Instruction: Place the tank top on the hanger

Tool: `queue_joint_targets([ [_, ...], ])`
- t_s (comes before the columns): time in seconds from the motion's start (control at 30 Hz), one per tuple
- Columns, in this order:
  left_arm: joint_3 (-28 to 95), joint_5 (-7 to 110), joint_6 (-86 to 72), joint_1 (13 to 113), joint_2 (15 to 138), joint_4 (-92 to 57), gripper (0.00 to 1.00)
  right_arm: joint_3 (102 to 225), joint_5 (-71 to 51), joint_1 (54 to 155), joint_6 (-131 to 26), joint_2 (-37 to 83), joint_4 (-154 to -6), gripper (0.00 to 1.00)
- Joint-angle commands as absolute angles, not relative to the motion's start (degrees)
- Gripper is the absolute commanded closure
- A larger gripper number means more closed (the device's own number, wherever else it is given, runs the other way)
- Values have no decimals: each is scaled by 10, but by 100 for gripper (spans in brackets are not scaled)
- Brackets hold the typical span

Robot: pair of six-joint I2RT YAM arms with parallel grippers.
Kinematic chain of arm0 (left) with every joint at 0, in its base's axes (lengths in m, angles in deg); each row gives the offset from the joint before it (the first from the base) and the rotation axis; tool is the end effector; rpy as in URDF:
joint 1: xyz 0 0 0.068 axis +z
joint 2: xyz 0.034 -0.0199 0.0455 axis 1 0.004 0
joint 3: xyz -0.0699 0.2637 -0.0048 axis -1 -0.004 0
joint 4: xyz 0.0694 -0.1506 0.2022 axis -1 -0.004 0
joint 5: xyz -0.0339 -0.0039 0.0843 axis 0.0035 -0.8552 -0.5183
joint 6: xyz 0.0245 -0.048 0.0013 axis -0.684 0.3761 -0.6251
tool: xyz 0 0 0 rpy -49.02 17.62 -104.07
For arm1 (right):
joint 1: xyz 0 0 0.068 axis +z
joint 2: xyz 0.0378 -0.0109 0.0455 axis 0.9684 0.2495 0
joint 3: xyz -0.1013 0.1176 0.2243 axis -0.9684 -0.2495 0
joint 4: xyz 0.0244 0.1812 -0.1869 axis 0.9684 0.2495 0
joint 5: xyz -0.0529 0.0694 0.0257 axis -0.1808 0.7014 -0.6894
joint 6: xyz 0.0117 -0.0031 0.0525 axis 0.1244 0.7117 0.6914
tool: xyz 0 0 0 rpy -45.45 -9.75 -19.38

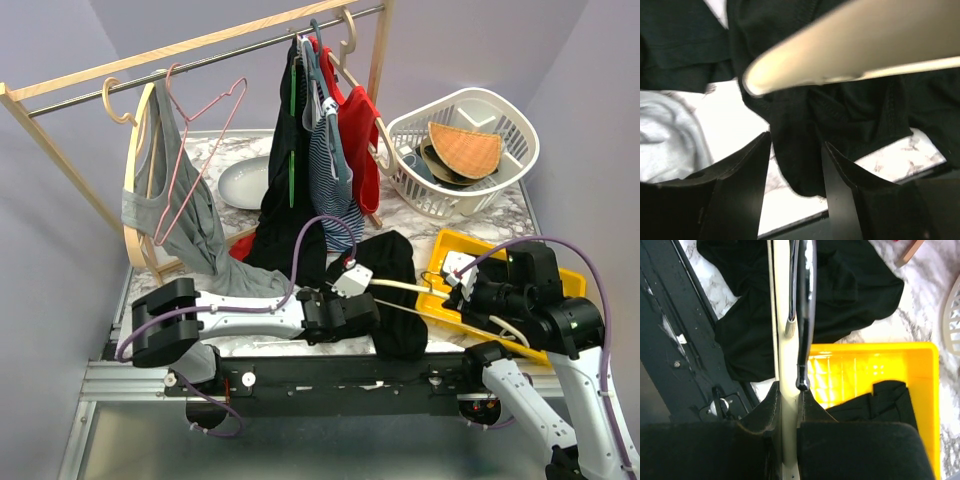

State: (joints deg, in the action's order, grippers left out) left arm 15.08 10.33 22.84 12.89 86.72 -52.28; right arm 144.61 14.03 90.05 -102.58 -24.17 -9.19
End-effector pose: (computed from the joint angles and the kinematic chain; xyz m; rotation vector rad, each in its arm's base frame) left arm 0.0830 -0.2716 0.2029 0.5876 2.3700 -0.0960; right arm 0.0660 0.0362 0.3334 -1.3201 1.8790 0.4036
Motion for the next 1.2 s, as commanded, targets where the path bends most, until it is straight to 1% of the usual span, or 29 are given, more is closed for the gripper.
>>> queue_joint_targets([
  [0.0,155,76,251,130,926,-489,42,1452,153,899,-1025,-242,-94,99],
  [0.1,167,40,262,131,950,-495,43,1449,153,900,-1025,-244,-94,99],
  [0.17,173,22,266,131,959,-500,47,1446,152,900,-1025,-246,-94,99],
  [0.2,179,16,268,131,964,-504,53,1445,151,900,-1025,-246,-94,99],
  [0.23,181,9,270,131,966,-513,68,1445,151,900,-1026,-245,-94,99],
  [0.27,182,6,272,131,966,-515,71,1444,151,900,-1026,-246,-94,99],
  [0.3,183,3,271,131,962,-517,72,1443,151,900,-1026,-246,-94,99],
  [0.33,183,3,272,132,959,-519,78,1442,151,900,-1027,-246,-94,99],
  [0.4,178,7,268,131,946,-520,83,1438,151,899,-1028,-244,-96,99],
  [0.43,176,8,267,131,942,-521,89,1437,151,899,-1029,-243,-96,99],
  [0.53,168,16,260,132,927,-521,96,1436,149,900,-1030,-239,-98,99],
  [0.63,161,30,253,131,912,-519,100,1440,148,900,-1028,-237,-102,99],
  [0.87,126,66,230,131,865,-485,100,1443,111,900,-997,-228,-126,99],
  [1.03,106,81,216,132,837,-472,100,1449,124,900,-998,-222,-123,99],
  [1.17,99,82,216,137,814,-477,100,1453,161,900,-1023,-222,-97,99],
])
